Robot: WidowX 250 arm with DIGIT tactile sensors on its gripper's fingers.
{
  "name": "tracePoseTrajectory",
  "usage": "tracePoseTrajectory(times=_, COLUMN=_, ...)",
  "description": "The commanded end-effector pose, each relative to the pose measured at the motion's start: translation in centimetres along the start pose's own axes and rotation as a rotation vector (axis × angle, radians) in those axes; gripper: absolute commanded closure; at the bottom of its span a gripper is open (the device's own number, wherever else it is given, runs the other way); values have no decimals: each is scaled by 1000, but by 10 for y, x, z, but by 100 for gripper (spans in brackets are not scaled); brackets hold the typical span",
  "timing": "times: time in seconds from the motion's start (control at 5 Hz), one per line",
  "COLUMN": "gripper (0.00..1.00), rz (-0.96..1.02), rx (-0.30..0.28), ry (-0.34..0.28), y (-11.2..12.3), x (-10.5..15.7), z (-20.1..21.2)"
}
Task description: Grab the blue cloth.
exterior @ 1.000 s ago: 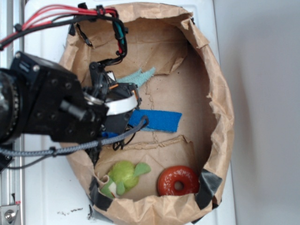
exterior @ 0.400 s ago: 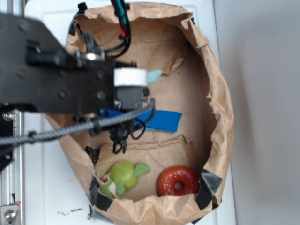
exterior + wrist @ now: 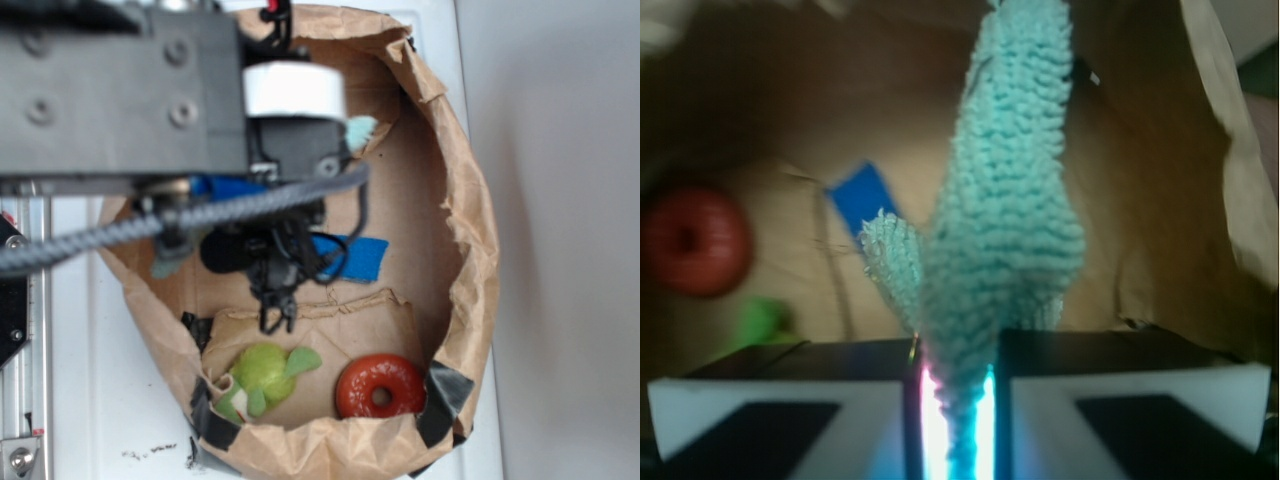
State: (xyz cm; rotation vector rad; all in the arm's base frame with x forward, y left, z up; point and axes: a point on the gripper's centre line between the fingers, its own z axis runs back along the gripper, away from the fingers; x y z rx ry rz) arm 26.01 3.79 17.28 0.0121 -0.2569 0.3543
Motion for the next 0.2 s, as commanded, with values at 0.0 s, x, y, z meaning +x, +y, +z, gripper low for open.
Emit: tracePoseTrajectory(times=0.0, gripper=100, rz=-49, rx=61, ry=-57, y=0, x=11, z=33)
